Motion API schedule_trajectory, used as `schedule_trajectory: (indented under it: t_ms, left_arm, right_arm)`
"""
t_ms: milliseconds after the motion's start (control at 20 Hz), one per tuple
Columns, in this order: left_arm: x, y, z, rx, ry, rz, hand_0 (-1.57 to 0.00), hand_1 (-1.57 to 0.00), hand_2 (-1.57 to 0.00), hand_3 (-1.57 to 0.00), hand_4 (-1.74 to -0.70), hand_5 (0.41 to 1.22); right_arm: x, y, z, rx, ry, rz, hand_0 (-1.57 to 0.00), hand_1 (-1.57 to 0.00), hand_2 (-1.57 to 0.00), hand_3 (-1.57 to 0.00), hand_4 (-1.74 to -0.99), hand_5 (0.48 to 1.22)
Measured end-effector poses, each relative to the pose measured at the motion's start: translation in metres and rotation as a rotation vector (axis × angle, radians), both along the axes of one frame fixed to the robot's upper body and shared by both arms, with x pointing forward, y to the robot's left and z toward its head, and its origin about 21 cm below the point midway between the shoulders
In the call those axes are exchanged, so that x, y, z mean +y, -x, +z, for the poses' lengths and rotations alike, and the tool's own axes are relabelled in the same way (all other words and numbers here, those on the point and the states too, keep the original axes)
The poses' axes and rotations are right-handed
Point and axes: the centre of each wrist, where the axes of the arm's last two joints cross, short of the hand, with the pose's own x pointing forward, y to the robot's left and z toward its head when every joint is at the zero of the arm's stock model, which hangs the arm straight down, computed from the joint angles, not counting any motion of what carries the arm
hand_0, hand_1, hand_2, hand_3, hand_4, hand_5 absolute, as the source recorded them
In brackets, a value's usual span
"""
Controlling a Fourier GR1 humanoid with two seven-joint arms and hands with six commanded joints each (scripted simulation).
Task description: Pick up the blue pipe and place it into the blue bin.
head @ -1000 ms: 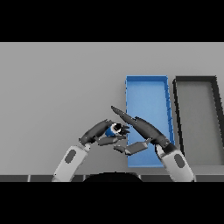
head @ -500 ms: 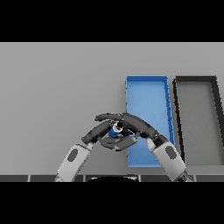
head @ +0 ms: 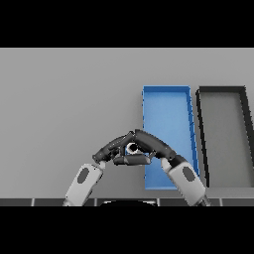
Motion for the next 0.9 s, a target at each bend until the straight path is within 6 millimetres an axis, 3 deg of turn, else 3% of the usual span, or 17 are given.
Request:
schedule_trajectory:
  t_ms: [300, 350, 400, 500, 600, 750, 900]
  left_arm:
    - [-0.001, 0.001, -0.003, -0.016, 0.041, 0.009, -1.57, -1.57, -1.56, -1.43, -1.73, 1.221]
    - [-0.001, 0.001, -0.003, -0.014, 0.031, 0.021, -1.57, -1.57, -1.57, -1.26, -1.73, 1.221]
    - [-0.001, 0.0, -0.001, -0.039, 0.041, 0.019, -1.45, -1.37, -1.34, -1.05, -1.63, 1.221]
    - [0.002, -0.003, 0.0, -0.058, -0.001, 0.009, -0.94, -0.88, -0.85, -0.67, -1.41, 1.221]
    - [0.004, 0.0, 0.0, -0.07, -0.029, -0.024, -0.6, -0.56, -0.55, -0.43, -1.25, 1.221]
    - [0.004, -0.002, -0.002, -0.055, -0.058, -0.052, -0.31, -0.29, -0.28, -0.22, -1.09, 0.984]
    - [0.008, -0.002, -0.004, 0.006, -0.143, -0.02, -0.16, -0.15, -0.14, -0.11, -1.01, 0.785]
  right_arm:
    - [0.003, -0.001, 0.0, 0.079, -0.03, -0.005, -1.54, -1.55, -1.55, -1.53, -1.494, 1.183]
    - [0.005, -0.002, -0.002, 0.084, -0.049, -0.002, -1.55, -1.55, -1.55, -1.54, -1.495, 1.191]
    - [0.004, 0.0, -0.001, 0.081, -0.063, -0.006, -1.55, -1.55, -1.55, -1.55, -1.496, 1.197]
    - [0.006, 0.002, 0.0, 0.063, -0.065, -0.019, -1.56, -1.56, -1.56, -1.56, -1.497, 1.206]
    - [0.006, 0.004, 0.001, 0.069, -0.065, -0.018, -1.56, -1.56, -1.56, -1.56, -1.498, 1.211]
    - [0.007, 0.006, 0.004, 0.079, -0.037, -0.043, -1.57, -1.57, -1.57, -1.57, -1.498, 1.216]
    - [0.008, 0.004, 0.003, 0.047, -0.086, -0.023, -1.57, -1.57, -1.57, -1.57, -1.499, 1.218]
